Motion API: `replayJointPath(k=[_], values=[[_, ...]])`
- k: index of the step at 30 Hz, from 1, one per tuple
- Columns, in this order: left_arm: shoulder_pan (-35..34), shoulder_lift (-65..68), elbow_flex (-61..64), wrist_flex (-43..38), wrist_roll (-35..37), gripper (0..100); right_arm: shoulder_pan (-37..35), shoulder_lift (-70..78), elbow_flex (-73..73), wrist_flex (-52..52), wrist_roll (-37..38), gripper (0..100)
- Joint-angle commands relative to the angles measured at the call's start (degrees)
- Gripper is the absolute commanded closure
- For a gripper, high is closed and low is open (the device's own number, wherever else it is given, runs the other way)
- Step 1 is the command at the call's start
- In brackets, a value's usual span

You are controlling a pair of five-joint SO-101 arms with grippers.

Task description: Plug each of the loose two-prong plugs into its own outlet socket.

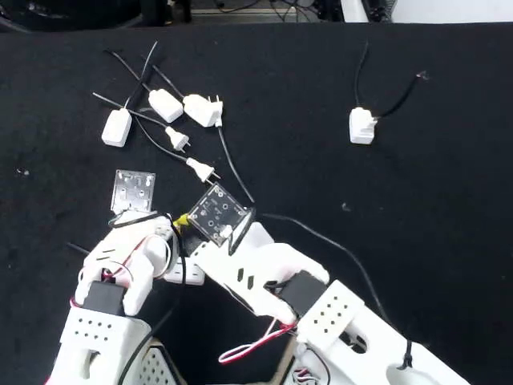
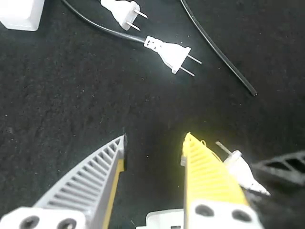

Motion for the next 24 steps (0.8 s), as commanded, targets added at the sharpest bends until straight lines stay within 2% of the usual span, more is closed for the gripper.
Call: replayJointPath(k=[1, 3, 6, 9, 11, 13, 17, 24], values=[[0.4, -0.44, -1.01, -0.35, -0.44, 80, 1.58, -1.54, -0.13, -0.26, 0.88, 98.8], [-1.54, -0.53, -1.1, -0.35, -0.35, 80, 3.69, -1.54, 0.4, 0.53, 0.97, 98.7], [-4.79, -0.62, -1.36, -0.35, -0.26, 80, 10.64, -1.45, -1.63, 7.03, 0.97, 97.9], [-9.8, -0.62, -3.38, -0.35, 0.0, 80, 14.15, -1.36, -5.85, 16.88, 0.97, 90.1], [-14.37, -0.62, -4.09, -0.7, 2.99, 80, 13.98, -0.13, -8.48, 22.59, 1.05, 86.7], [-19.12, -0.62, -4.79, -0.79, 6.07, 80, 13.19, 3.12, -10.77, 25.41, 1.05, 87.4], [-26.59, -0.62, -6.02, -0.79, 8.7, 80, 12.66, 14.11, -14.46, 24.44, 0.88, 89.2], [-29.93, -0.62, -6.73, -0.88, 10.29, 80, 9.93, 36.09, -22.29, 22.33, 0.53, 89.2]])
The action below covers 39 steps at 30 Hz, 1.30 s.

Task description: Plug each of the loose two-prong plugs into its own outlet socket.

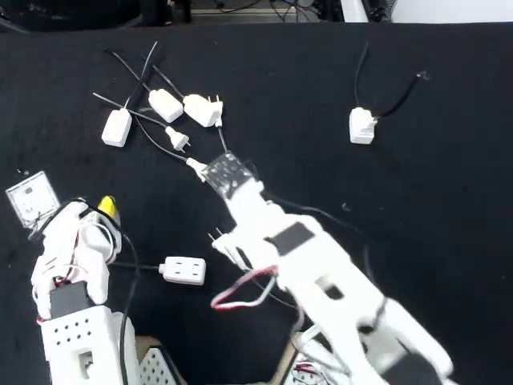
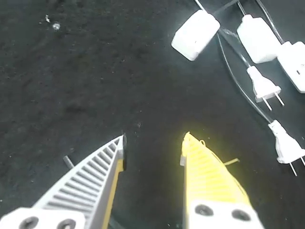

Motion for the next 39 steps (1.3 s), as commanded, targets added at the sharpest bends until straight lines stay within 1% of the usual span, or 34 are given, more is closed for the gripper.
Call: replayJointPath(k=[1, 5, 16, 21, 24, 26, 28, 29, 34, 36, 39], values=[[-1.19, -0.62, -4.0, -0.97, 0.88, 80, -4.13, 9.01, -6.55, -1.14, 0.09, 89.2], [-1.19, -0.62, -4.0, -0.97, 0.88, 80, -7.65, 13.67, -8.4, -1.14, 0.44, 89.2], [-0.84, -0.62, -4.09, -0.97, 0.88, 80, -7.47, 18.77, -10.07, -2.55, 0.62, 89.2], [-0.84, -0.62, -4.09, -0.88, 0.7, 80, -7.47, 21.67, -10.15, -5.54, 4.92, 89.2], [-0.75, -0.62, -4.09, -0.79, 0.7, 80, -7.47, 21.67, -10.15, -5.98, 5.45, 89.3], [-0.75, -0.62, -4.09, -0.79, 0.7, 80, -7.47, 20.79, -10.15, -5.98, 5.45, 91.5], [-0.75, -0.62, -4.09, -0.79, 0.7, 80, -6.77, 19.38, -9.89, -5.98, 5.36, 99.5], [-0.75, -0.62, -4.09, -0.79, 0.7, 80, -6.15, 18.42, -9.71, -5.89, 5.19, 97.9], [-0.57, -0.62, -4.0, -0.7, 0.62, 80, -0.7, 10.24, -7.87, -5.36, 5.01, 98.8], [1.36, -0.62, -4.0, -0.53, 0.53, 80, 0.26, 5.41, -5.93, -5.54, 5.01, 98.8], [6.55, -0.62, -3.82, -0.53, 0.44, 80, 0.0, -2.68, -2.59, -6.24, 4.92, 98.8]])
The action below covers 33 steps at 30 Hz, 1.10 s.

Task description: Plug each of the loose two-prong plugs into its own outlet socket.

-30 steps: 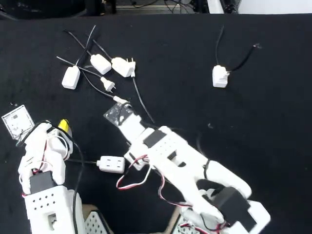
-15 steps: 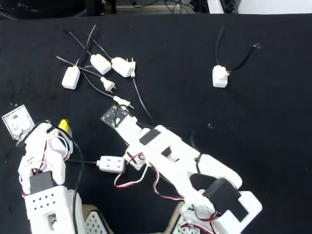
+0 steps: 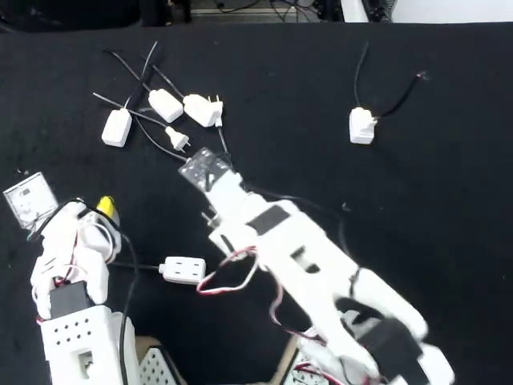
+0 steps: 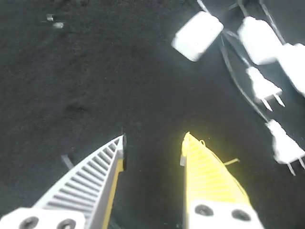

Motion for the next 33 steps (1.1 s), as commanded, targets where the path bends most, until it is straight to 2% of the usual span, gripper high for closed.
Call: replayJointPath(k=[1, 6, 10, 19, 25, 28, 33], values=[[7.52, -0.62, -3.82, -0.53, 0.0, 80, 0.35, -11.12, 2.42, -2.55, 0.09, 98.8], [15.08, -0.62, -4.09, -0.62, 0.0, 80, -4.04, -21.14, 12.0, -12.84, 0.26, 98.8], [18.51, -0.62, -4.88, -0.44, 0.0, 80, -6.68, -24.92, 17.19, -19.25, 0.53, 98.8], [19.91, -0.7, -6.64, -0.35, 0.09, 80, -8.53, -24.13, 17.1, -19.96, 0.18, 98.8], [20.79, -0.7, -9.98, 4.57, 0.0, 80, -9.05, -24.04, 17.1, -19.96, 0.18, 98.8], [22.9, -0.7, -9.63, 4.57, -0.26, 80, -9.05, -24.04, 17.1, -19.96, 0.18, 98.8], [26.42, -0.7, -8.57, 4.13, -4.84, 80, -9.49, -24.04, 17.19, -19.96, 0.18, 98.8]])
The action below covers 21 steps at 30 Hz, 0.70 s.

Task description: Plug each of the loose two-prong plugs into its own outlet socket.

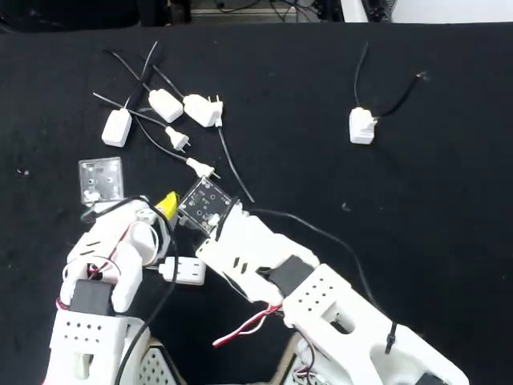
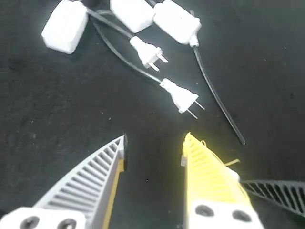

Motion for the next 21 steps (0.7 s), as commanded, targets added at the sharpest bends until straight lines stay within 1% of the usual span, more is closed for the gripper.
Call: replayJointPath(k=[1, 5, 14, 18, 21], values=[[2.68, -0.7, -1.98, -0.7, -2.99, 80, -1.32, -1.1, -0.4, -1.58, 0.09, 98.8], [2.33, -0.7, -0.22, -2.81, -2.99, 80, -2.55, -1.36, -0.22, -1.23, 0.09, 98.8], [2.33, -0.62, 3.56, -5.54, -3.08, 80, -2.2, -1.54, -0.48, -1.14, -0.09, 98.8], [2.77, -0.62, 4.88, -5.63, -3.08, 80, -2.2, -1.54, -0.48, -1.41, -4.66, 98.8], [2.86, -0.62, 5.58, -5.71, -3.08, 80, -2.2, -1.54, -0.48, -1.49, -5.36, 98.8]])
